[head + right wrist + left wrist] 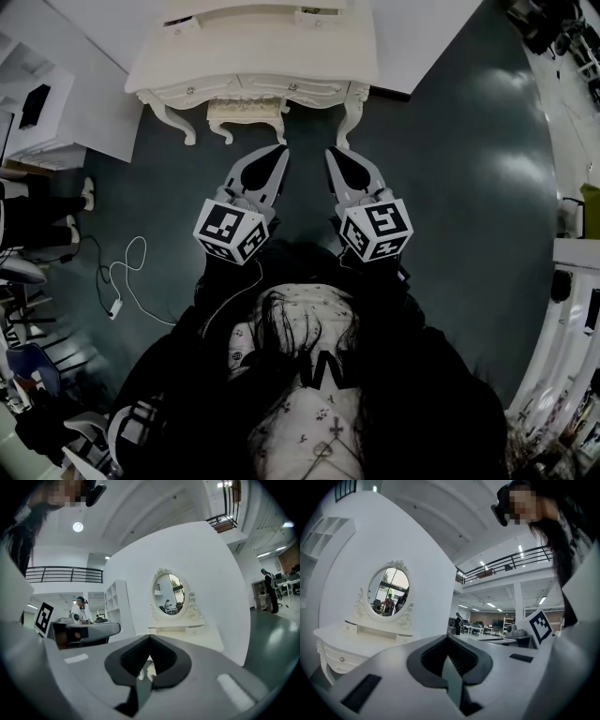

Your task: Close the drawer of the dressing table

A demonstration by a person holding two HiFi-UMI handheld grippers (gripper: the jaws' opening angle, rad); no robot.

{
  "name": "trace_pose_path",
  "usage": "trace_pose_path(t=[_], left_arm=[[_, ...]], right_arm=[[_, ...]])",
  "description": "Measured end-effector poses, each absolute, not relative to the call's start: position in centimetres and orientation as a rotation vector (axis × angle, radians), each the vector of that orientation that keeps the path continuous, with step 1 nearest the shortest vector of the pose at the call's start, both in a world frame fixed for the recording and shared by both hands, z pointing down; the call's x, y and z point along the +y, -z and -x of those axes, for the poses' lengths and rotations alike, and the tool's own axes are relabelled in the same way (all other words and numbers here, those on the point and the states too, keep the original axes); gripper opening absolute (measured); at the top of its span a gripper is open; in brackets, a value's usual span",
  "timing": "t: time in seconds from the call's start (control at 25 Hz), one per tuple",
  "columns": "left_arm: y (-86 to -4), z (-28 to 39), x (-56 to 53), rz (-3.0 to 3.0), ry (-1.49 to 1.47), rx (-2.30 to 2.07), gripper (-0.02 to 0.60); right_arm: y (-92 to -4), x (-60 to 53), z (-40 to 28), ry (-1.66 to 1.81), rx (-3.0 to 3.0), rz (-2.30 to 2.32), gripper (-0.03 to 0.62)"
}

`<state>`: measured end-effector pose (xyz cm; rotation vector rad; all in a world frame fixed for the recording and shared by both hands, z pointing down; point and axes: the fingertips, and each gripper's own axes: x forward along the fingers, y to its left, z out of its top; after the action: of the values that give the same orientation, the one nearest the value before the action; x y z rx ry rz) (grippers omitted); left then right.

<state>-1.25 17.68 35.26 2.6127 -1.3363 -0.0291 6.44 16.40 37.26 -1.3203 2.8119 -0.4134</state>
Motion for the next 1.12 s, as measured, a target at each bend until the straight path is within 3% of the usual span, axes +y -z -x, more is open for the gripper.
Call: trace_pose_path(t=[0.52, 1.12], left_arm=[[-36.8, 2.1, 14.5, -2.579, -0.021, -1.373, 0.000], [-36.7, 10.0, -1.5, -2.644, -0.024, -1.260, 0.000]], right_arm=[[-39.0, 12.2, -6.6, 0.475, 2.787, 1.316, 0.008], [-39.5, -4.2, -1.1, 0.519, 2.691, 1.513, 0.008]])
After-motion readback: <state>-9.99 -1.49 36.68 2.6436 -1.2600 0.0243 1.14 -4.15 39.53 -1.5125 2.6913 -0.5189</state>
